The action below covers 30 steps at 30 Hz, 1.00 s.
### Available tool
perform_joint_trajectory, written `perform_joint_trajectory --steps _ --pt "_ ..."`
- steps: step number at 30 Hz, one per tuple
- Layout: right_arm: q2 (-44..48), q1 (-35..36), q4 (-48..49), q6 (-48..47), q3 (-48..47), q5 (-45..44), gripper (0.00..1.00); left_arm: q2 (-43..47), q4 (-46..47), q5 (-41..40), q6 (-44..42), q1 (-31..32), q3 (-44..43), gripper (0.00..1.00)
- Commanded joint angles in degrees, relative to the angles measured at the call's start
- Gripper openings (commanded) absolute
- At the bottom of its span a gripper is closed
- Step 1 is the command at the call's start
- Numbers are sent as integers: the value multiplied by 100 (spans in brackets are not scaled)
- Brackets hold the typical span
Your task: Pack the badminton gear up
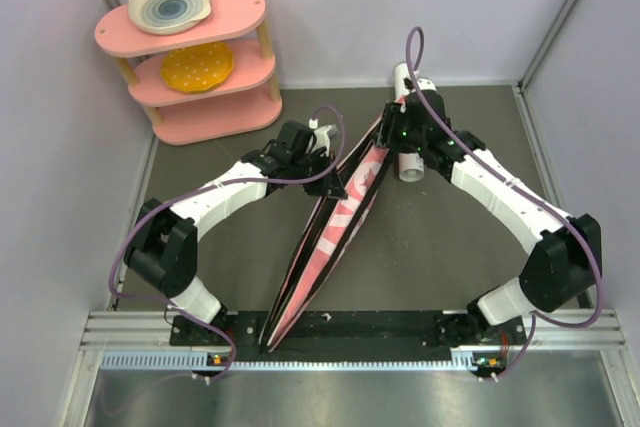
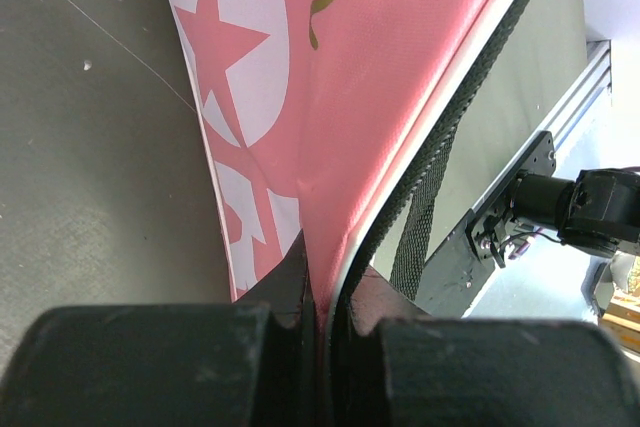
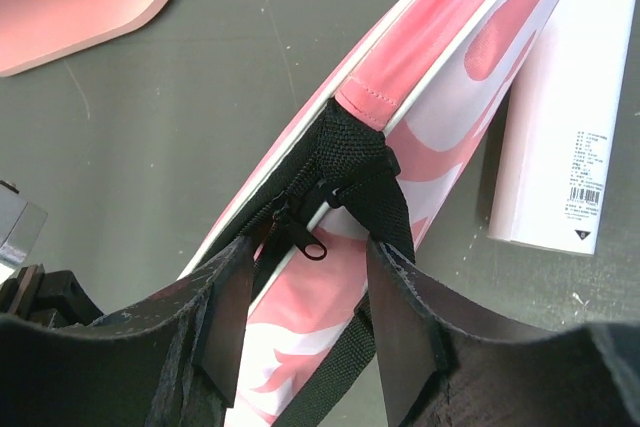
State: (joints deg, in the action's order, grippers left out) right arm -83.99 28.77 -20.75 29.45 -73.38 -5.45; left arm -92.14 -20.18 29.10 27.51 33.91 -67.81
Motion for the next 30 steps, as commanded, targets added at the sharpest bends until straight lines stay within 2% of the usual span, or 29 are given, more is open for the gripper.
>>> perform_joint_trajectory --steps 1,11,13,20,25,30 --pt "-118 -21 282 -396 -413 97 48 231 155 280 35 28 -66 0" --pt "-312 40 449 -1089 -607 528 29 214 155 289 27 28 -66 0" --pt "-320 58 449 -1326 -598 528 28 214 155 280 27 28 -66 0" --pt "-417 313 371 -2153 -703 150 30 196 155 289 27 28 -66 0" --pt "-706 593 55 -2768 -1063 -534 32 187 164 289 35 28 -66 0" --pt "-883 664 -95 -2919 -1240 -782 32 187 164 289 35 28 -66 0"
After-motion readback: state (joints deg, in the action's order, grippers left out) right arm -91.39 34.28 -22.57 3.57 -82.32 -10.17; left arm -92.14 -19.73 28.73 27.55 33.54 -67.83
